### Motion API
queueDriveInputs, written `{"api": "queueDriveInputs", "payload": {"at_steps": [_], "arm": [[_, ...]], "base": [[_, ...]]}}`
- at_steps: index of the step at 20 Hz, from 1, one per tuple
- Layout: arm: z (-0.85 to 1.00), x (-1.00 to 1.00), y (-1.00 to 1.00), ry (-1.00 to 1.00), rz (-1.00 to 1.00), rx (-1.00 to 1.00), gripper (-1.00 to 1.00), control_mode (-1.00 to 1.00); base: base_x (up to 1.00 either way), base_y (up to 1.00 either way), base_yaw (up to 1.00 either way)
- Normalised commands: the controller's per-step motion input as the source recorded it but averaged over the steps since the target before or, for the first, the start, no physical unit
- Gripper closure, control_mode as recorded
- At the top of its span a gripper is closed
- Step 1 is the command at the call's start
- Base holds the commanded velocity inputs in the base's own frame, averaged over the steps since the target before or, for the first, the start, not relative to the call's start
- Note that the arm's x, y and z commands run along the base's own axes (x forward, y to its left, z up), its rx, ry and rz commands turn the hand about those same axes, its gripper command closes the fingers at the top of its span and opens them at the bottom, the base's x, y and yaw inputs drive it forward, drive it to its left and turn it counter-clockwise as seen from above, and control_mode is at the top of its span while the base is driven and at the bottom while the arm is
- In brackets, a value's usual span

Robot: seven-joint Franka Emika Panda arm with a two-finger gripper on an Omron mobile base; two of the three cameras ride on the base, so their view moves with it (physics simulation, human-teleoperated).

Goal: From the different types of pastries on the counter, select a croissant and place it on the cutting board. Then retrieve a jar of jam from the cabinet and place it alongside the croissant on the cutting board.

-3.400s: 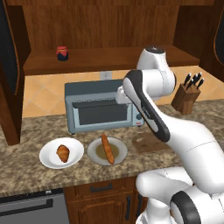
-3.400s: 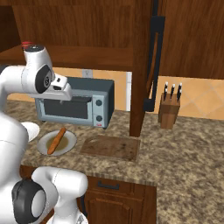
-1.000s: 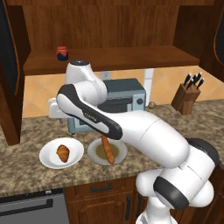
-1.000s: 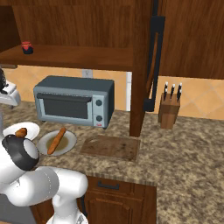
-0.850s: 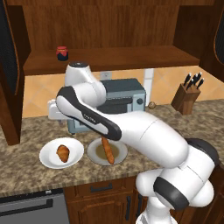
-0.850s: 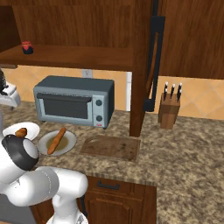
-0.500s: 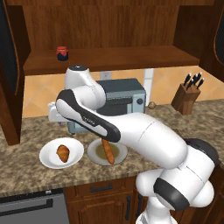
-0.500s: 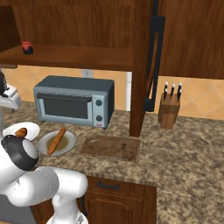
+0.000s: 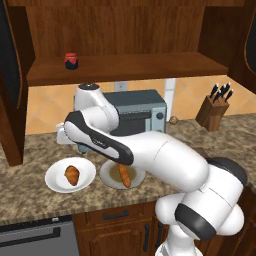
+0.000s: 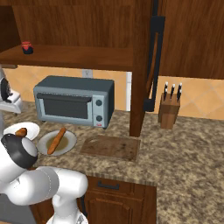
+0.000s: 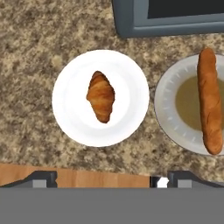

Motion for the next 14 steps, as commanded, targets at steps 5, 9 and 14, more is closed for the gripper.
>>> {"api": "queueDriveInputs", "payload": {"at_steps": [5, 9, 14], "arm": [[-0.39, 0.1, 0.03, 0.0, -0.02, 0.0, -1.0, -1.0], [-0.39, 0.11, 0.09, 0.0, -0.02, 0.0, -1.0, -1.0], [-0.34, 0.24, 0.17, 0.0, -0.01, 0.0, -1.0, -1.0]], "base": [[0.0, 0.0, 0.0], [0.0, 0.0, 0.0], [0.0, 0.0, 0.0]]}}
